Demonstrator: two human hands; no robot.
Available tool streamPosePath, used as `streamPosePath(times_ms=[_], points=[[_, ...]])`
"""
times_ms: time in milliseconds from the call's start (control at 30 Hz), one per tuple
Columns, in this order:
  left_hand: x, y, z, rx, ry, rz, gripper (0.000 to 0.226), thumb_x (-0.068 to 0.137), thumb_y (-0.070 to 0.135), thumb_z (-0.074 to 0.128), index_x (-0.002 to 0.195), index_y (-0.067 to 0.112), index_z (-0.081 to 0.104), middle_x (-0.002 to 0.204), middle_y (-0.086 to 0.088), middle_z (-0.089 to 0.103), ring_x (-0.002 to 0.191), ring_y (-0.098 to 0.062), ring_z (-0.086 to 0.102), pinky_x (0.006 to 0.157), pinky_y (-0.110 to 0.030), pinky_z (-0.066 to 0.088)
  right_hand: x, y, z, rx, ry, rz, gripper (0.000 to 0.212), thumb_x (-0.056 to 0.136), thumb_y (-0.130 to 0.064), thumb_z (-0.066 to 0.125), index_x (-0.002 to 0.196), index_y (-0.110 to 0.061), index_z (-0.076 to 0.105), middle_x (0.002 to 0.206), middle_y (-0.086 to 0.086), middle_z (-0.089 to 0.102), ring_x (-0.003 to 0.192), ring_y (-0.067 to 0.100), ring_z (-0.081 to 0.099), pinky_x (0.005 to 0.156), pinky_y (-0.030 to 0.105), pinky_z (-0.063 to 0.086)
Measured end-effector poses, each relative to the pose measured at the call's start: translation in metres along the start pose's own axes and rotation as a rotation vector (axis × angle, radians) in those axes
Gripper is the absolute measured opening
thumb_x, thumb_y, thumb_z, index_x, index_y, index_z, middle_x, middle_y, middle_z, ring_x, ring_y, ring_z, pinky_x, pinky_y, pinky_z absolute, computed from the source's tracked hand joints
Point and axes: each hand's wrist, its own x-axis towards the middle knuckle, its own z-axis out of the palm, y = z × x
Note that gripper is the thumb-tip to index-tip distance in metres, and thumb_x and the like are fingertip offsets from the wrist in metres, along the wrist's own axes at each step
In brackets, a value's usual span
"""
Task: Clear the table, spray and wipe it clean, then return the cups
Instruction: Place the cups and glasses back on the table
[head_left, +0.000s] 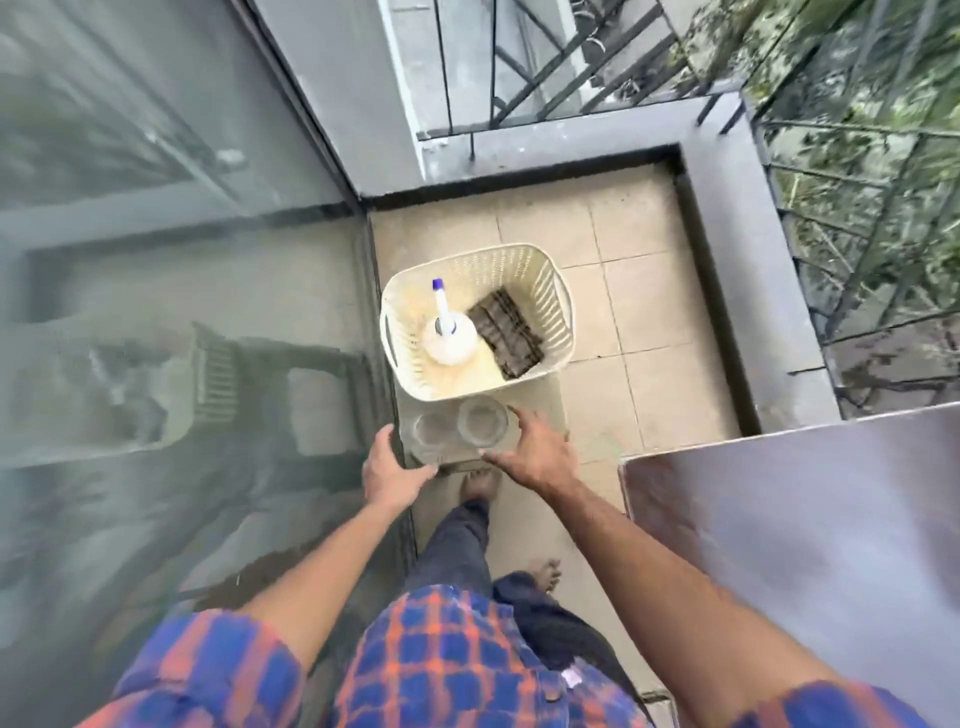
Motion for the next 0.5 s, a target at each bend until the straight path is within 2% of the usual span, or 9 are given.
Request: streamPosePath(times_ms=[100,233,333,500], points=[[0.023,0.001,0.010,0.017,-0.001,0.021,0.110,0.064,0.023,0.095,0.155,0.013,0.034,0.154,-0.012,0.047,0.140,-0.032,0.045,0.114,-0.039,0.038,0.025,-0.003,0.021,0.159,0.007,0.090,0.101,0.073,-0.058,0.081,0.155,-0.025,0.032,0.151,0.008,0.041,0.138,0.032,0.043,0.110,0.043,0.038],[0.043,-0.001,0.025,0.075,0.003,0.077,0.112,0.059,0.038,0.095,0.152,0.018,0.035,0.152,-0.010,0.046,0.139,-0.030,0.044,0.112,-0.045,0.041,0.048,-0.007,0.051,0.217,0.015,0.132,0.112,0.065,-0.054,0.088,0.156,-0.026,0.028,0.148,0.011,0.043,0.138,0.034,0.042,0.110,0.043,0.038],[0.047,0.000,0.034,0.161,0.045,0.141,0.101,0.060,0.045,0.093,0.142,0.015,0.042,0.140,-0.009,0.052,0.132,-0.031,0.047,0.106,-0.046,0.044,0.059,-0.010,0.067,0.192,0.075,0.133,0.107,0.065,-0.047,0.091,0.151,-0.022,0.033,0.143,0.012,0.046,0.134,0.034,0.044,0.106,0.043,0.040],[0.043,-0.006,0.036,0.212,0.136,0.197,0.096,0.061,0.043,0.089,0.142,0.023,0.041,0.136,-0.003,0.058,0.129,-0.027,0.049,0.105,-0.042,0.045,0.061,-0.009,0.081,0.179,0.164,0.102,0.094,0.059,-0.045,0.083,0.140,-0.022,0.039,0.135,0.008,0.051,0.125,0.033,0.051,0.098,0.049,0.050]])
